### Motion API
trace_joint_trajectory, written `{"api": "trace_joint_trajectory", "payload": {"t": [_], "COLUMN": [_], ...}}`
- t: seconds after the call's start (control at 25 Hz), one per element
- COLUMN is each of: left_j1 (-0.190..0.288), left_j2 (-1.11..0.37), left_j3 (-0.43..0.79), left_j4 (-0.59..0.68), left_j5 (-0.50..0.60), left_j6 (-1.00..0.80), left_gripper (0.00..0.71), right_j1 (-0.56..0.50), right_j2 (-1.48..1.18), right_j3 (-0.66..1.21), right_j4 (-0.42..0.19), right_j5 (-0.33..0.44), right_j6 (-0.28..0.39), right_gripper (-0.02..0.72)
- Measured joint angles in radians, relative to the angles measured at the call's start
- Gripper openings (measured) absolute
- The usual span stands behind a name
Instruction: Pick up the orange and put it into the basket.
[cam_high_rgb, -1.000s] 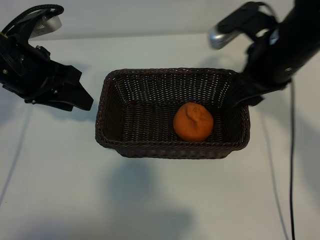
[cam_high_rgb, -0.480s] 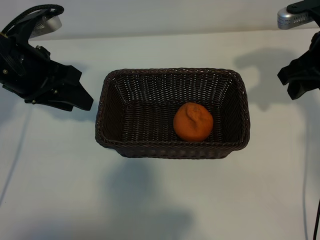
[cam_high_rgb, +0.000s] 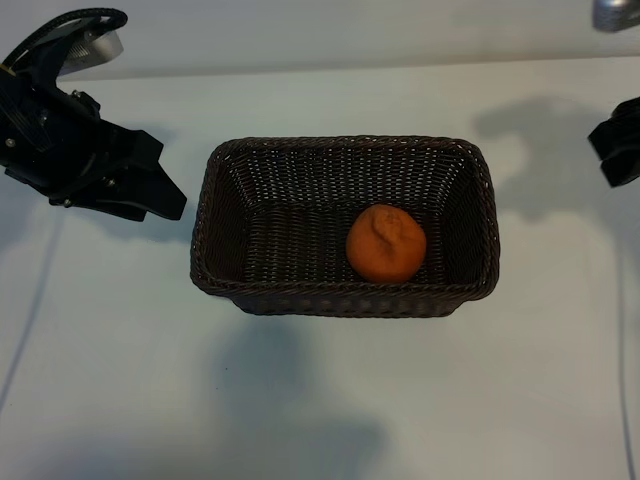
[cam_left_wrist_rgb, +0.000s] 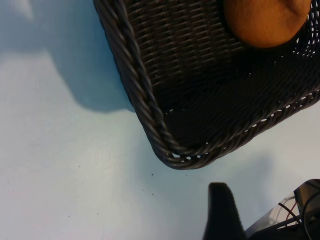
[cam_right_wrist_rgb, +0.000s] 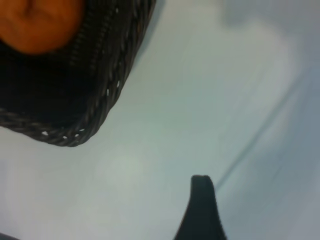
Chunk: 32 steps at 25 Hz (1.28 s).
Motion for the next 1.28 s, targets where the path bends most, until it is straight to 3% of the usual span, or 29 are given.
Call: {"api": "trace_joint_trajectory", "payload": {"t": [0.68, 1.28], "left_j1": [0.000, 0.000], "left_j2": [0.000, 0.000], "left_j3": [0.000, 0.000], "left_j4": [0.000, 0.004], "left_j5": [-0.001, -0.004], "left_j6": [0.000, 0.016], "left_gripper": [0.489, 0.489], "right_j1": [0.000, 0.000], "right_j2": [-0.057, -0.057], "right_j3": [0.000, 0.000], "right_j4": [0.028, 0.047], "right_j5": [0.001, 0.001], "right_j6": [0.000, 0.002], "right_gripper": [0.528, 0.442]}}
